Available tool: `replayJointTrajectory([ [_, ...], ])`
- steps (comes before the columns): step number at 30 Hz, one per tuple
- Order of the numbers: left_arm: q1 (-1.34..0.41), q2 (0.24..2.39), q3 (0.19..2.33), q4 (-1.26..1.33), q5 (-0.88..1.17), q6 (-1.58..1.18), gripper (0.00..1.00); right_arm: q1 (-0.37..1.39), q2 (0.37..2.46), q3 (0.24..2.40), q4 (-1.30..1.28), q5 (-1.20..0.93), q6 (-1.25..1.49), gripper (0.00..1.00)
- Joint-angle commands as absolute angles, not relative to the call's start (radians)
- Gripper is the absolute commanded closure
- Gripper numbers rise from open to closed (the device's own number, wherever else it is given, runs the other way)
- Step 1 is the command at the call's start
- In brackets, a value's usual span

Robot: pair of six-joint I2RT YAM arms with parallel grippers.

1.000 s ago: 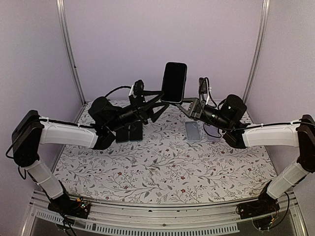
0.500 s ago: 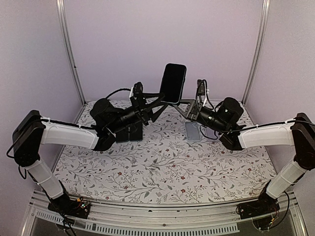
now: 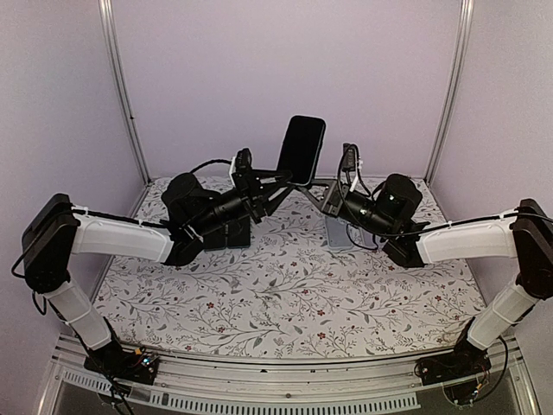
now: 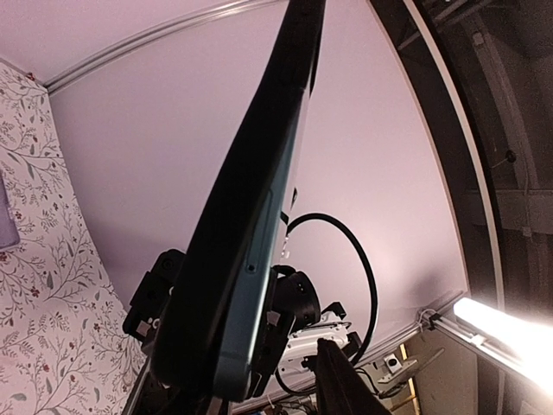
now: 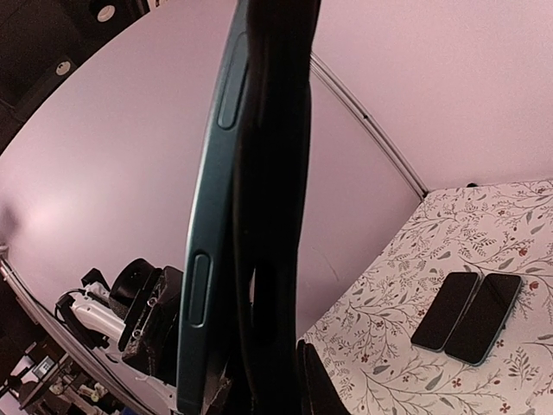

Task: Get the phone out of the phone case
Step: Remove the phone case from the phone.

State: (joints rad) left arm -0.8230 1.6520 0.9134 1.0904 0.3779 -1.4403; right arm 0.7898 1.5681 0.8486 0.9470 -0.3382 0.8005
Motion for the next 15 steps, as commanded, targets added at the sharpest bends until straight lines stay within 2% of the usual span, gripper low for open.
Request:
replayJointTrajectory([
  [1,-0.821,1.638,0.924,1.131,0.319,-1.413,0.68,0.844,1.540,0.844,0.897,-0.359,0.727,1.00],
  [15,-0.821,1.639,0.911,1.142,0.306,-1.413,0.82,0.857,1.511,0.812,0.868,-0.294,0.686,1.00],
])
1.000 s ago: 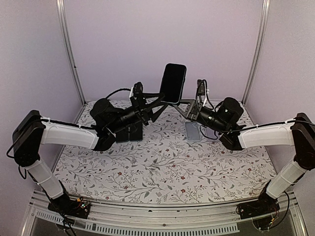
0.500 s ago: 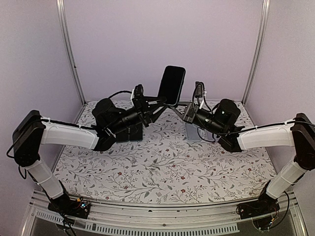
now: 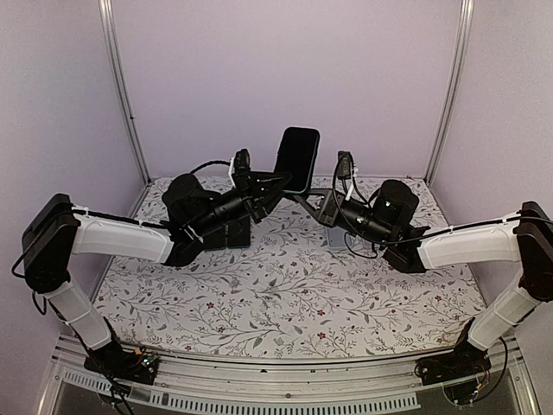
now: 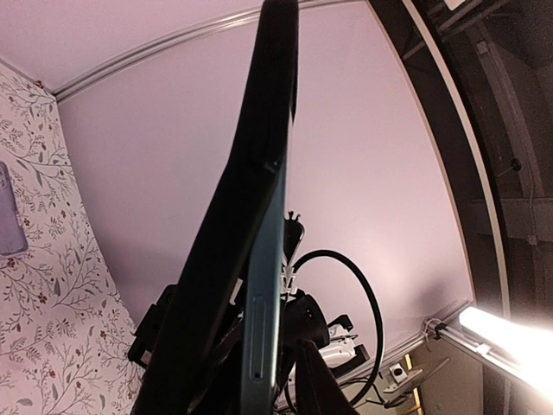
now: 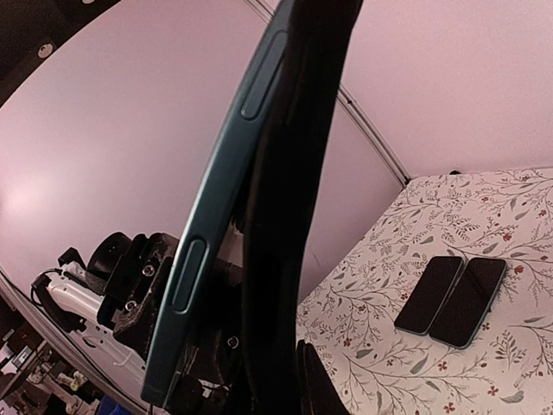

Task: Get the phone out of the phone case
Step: Remove the phone case from the phone.

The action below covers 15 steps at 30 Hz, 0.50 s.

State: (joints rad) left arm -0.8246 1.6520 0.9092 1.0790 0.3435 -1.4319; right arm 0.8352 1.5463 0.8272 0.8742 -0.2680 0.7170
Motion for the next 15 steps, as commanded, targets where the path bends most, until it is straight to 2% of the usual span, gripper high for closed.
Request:
replayJointTrajectory([
  [1,-0.821,1.641,0.911,1.144,0.307,-1.415,0.83,0.857,1.510,0.811,0.866,-0.291,0.686,1.00],
  [10,-0.821,1.642,0.892,1.139,0.328,-1.410,0.99,0.854,1.482,0.835,0.768,-0.230,0.698,1.00],
  [15,-0.821,1.635,0.876,1.134,0.351,-1.392,1.00,0.824,1.461,0.879,0.654,-0.203,0.709,1.00],
])
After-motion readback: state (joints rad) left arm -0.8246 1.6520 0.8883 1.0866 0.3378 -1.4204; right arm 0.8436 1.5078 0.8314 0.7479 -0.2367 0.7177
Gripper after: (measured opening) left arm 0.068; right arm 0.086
